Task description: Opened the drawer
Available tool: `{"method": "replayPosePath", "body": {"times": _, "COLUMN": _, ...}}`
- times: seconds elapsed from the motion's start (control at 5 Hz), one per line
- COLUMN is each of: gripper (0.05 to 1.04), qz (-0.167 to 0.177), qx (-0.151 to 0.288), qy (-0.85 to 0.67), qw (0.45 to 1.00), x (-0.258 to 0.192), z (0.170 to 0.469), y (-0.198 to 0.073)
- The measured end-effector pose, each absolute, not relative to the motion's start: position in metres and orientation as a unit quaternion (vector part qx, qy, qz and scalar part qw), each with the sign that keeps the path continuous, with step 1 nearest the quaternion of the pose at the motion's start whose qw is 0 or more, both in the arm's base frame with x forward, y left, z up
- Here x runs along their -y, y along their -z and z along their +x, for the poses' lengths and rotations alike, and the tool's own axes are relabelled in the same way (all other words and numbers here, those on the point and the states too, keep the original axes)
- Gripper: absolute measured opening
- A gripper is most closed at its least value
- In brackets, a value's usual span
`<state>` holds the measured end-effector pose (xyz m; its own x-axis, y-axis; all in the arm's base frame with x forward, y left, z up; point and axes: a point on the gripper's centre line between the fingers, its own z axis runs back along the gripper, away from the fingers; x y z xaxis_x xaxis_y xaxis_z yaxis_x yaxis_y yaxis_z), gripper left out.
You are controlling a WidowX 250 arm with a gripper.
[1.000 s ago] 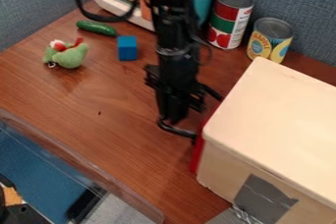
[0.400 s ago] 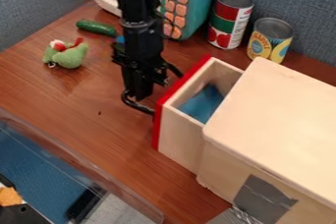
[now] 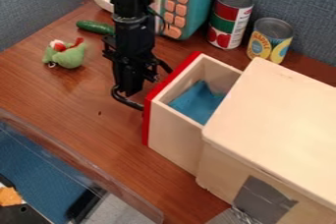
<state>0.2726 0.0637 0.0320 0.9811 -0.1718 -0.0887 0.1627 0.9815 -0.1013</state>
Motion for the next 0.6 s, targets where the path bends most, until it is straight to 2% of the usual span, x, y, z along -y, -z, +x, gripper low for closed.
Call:
{"method": "replayPosePath", "body": {"times": 0.2, "gripper": 0.152, "qz": -0.043, "qx": -0.052, "qy": 0.077, "qw": 0.995, "x": -0.0713, "z": 0.2706, "y": -0.0329}}
{"method": "replayPosePath", "body": {"times": 0.4, "gripper": 0.197, "qz": -0.04, "qx": -0.059, "qy": 0.075, "qw": 0.995, "x": -0.077, "z": 0.2682, "y": -0.0343}}
{"method": "replayPosePath", "body": {"times": 0.6, "gripper": 0.445, "qz": -0.028, "qx": -0.085, "qy": 0.105, "qw": 0.99, "x": -0.0791, "z": 0.262, "y": -0.0372}}
